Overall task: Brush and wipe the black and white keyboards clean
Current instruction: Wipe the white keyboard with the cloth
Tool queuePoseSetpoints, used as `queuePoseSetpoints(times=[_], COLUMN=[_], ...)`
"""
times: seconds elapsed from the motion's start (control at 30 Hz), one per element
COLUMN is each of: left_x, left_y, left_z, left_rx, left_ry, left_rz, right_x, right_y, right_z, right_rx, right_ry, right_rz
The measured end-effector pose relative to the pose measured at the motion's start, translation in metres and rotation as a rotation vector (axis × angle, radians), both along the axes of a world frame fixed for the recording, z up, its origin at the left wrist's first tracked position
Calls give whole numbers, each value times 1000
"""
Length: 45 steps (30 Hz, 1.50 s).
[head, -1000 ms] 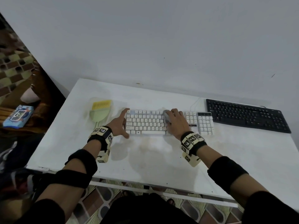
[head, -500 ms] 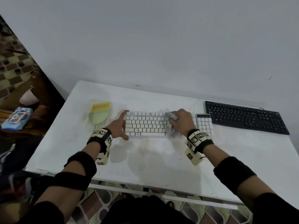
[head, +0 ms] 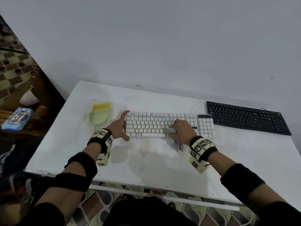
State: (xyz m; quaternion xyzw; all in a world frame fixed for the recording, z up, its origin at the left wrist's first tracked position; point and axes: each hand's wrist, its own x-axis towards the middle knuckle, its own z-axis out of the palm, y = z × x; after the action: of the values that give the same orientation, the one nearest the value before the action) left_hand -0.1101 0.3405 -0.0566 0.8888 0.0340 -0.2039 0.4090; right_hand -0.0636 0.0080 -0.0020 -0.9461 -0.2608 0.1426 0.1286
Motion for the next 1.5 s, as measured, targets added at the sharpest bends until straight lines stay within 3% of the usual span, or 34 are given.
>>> queuePoseSetpoints(times=[0.1, 0.17, 0.33, 0.53, 0.67, 0.73, 0.87, 1.1, 1.3, 1.5], left_x=[1, 0, 0, 1, 1, 1, 2, 2, 2, 3], left_y=[-1, 0, -1, -1, 0, 0, 0, 1, 0, 1], left_z=[1, 1, 1, -2, -3, -4, -5, -7, -6, -7], left_rx=[5, 11, 6, 15, 15, 16, 13, 12, -4, -4], left_ry=[2, 5, 5, -1, -4, -10, -7, -9, -11, 4], left_rz=[3, 12, 10, 5, 9, 13, 14, 12, 24, 25], right_x=[17, 18, -2, -14, 11, 21, 15, -12, 24, 12], right_y=[2, 6, 2, -21, -19, -13, -11, -36, -24, -21], right_z=[6, 5, 1, 1, 6, 3, -2, -5, -4, -17], right_rx=[176, 183, -31, -19, 205, 185, 14, 0, 191, 73], right_ry=[-117, -120, -67, 110, -97, -148, -112, 44, -166, -129], right_rz=[-201, -237, -34, 133, -153, -232, -103, 44, -205, -121])
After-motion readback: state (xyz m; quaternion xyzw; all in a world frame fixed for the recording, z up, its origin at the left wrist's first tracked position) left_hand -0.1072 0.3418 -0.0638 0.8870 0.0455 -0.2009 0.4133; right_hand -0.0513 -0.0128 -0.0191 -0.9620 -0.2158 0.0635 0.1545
